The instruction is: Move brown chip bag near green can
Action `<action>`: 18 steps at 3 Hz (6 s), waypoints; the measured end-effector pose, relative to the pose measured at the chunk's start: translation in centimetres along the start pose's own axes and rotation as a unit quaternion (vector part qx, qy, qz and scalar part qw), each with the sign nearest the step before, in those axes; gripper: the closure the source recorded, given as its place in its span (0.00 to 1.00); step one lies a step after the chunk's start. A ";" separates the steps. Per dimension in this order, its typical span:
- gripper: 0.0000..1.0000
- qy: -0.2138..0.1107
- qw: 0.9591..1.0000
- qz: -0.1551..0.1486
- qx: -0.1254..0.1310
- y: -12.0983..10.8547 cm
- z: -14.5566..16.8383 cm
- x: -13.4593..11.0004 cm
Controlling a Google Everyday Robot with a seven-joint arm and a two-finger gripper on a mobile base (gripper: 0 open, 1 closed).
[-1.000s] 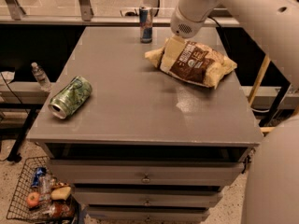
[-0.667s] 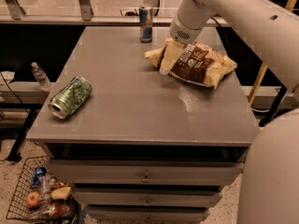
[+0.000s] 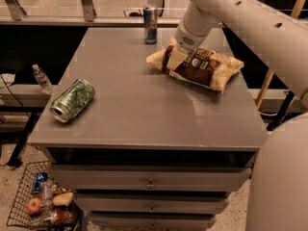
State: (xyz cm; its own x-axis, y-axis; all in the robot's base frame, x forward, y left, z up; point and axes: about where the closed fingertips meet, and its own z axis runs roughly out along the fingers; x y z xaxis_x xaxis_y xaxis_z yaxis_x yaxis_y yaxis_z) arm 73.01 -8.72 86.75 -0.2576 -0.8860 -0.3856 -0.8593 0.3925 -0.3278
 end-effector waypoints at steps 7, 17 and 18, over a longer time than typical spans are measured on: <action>1.00 -0.213 0.965 -0.151 -0.022 6.1 -6.2 -17.0; 0.12 -0.226 0.937 -0.200 -0.177 16.8 0.6 -23.5; 0.00 -0.226 0.936 -0.201 -0.179 17.0 0.8 -23.6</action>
Offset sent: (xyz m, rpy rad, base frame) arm -0.0301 0.0769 0.1117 0.2557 -0.2358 0.2356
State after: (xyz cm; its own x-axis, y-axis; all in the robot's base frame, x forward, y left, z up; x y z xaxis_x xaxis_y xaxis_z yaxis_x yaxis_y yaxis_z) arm 64.82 19.00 89.62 0.2625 -0.7179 -0.6448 -0.9604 -0.1299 -0.2463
